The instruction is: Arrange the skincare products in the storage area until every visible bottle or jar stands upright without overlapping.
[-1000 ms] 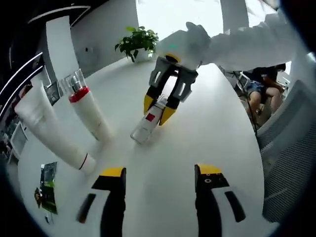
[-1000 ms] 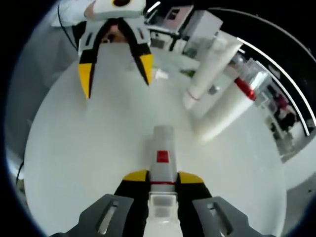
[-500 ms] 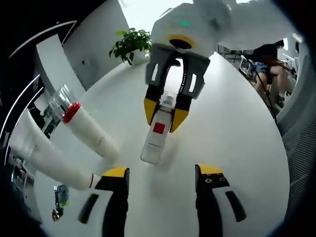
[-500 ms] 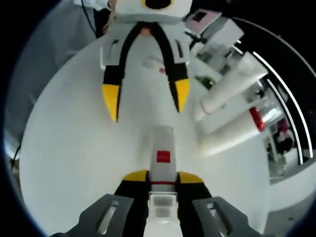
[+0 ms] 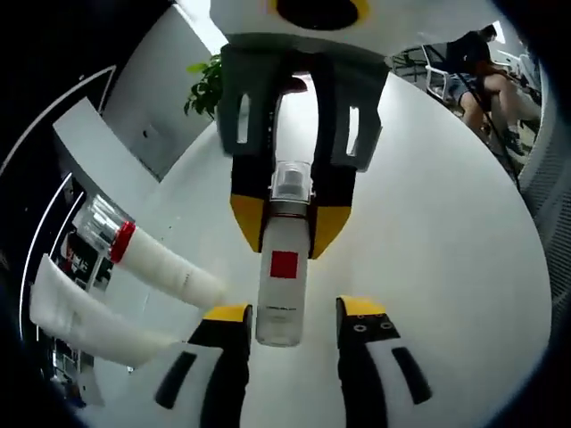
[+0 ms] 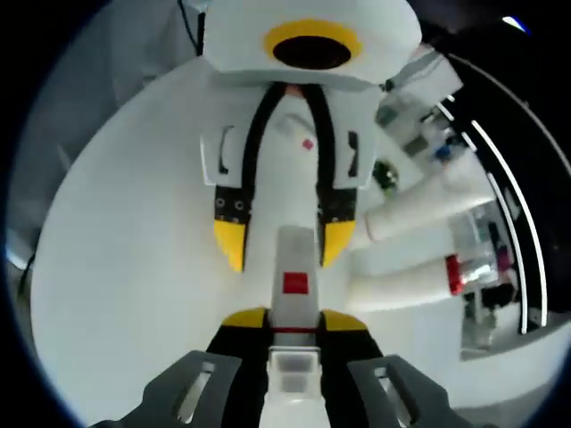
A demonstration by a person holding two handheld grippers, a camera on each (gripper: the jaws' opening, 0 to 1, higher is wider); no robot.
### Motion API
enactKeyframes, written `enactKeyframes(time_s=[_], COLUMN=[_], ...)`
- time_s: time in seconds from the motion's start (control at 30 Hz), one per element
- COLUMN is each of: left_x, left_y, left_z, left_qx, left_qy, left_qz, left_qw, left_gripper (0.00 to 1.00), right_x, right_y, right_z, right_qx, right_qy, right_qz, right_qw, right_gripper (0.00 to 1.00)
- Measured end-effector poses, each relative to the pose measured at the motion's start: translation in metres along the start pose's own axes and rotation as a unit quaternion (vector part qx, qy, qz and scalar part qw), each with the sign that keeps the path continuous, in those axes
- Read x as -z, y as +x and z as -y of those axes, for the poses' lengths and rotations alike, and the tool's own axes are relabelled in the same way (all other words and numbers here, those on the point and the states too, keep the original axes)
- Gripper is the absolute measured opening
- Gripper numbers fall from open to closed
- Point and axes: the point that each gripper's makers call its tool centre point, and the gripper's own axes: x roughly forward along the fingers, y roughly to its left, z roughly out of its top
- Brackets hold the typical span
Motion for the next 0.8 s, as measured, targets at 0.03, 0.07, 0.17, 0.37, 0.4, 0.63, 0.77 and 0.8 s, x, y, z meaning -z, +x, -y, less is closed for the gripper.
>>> enactKeyframes(time_s=[0.03, 0.07, 0.17, 0.37, 0.4, 0.63, 0.77, 0.8], left_x=[0.000, 0.000, -0.001, -0.009, -0.009, -0.011, -0.013, -0.013], left_y=[-0.001, -0.001, -0.002, -0.005, -0.005, -0.009, -0.011, -0.011], left_z=[-0.002, -0.003, -0.008, -0.009, -0.009, -0.011, -0.013, -0.013], left_qx=[-0.008, -0.012, -0.025, -0.033, -0.036, -0.052, -0.059, -0.060], left_qy=[0.006, 0.009, 0.014, 0.038, 0.042, 0.037, 0.038, 0.040], left_qz=[-0.003, -0.003, -0.001, 0.011, 0.009, 0.011, 0.017, 0.019], left_qw=[0.9999, 0.9999, 0.9996, 0.9987, 0.9984, 0.9979, 0.9974, 0.9972], left_gripper=[0.37, 0.37, 0.36, 0.27, 0.27, 0.23, 0.22, 0.22], right_x=[-0.001, -0.005, -0.009, -0.013, -0.013, -0.014, -0.013, -0.013], right_y=[-0.001, -0.002, -0.002, -0.003, -0.003, -0.007, -0.011, -0.012], right_z=[0.000, 0.000, -0.001, -0.001, 0.000, 0.003, 0.004, 0.004], right_qx=[0.000, 0.001, 0.003, 0.004, 0.004, 0.011, 0.022, 0.023], right_qy=[-0.001, -0.004, -0.017, -0.031, -0.032, -0.036, -0.035, -0.033], right_qz=[-0.001, 0.005, 0.003, -0.004, -0.005, -0.008, -0.008, -0.007], right_qw=[1.0000, 1.0000, 0.9999, 0.9995, 0.9995, 0.9992, 0.9991, 0.9992], right_gripper=[0.14, 0.14, 0.14, 0.14, 0.14, 0.15, 0.15, 0.15])
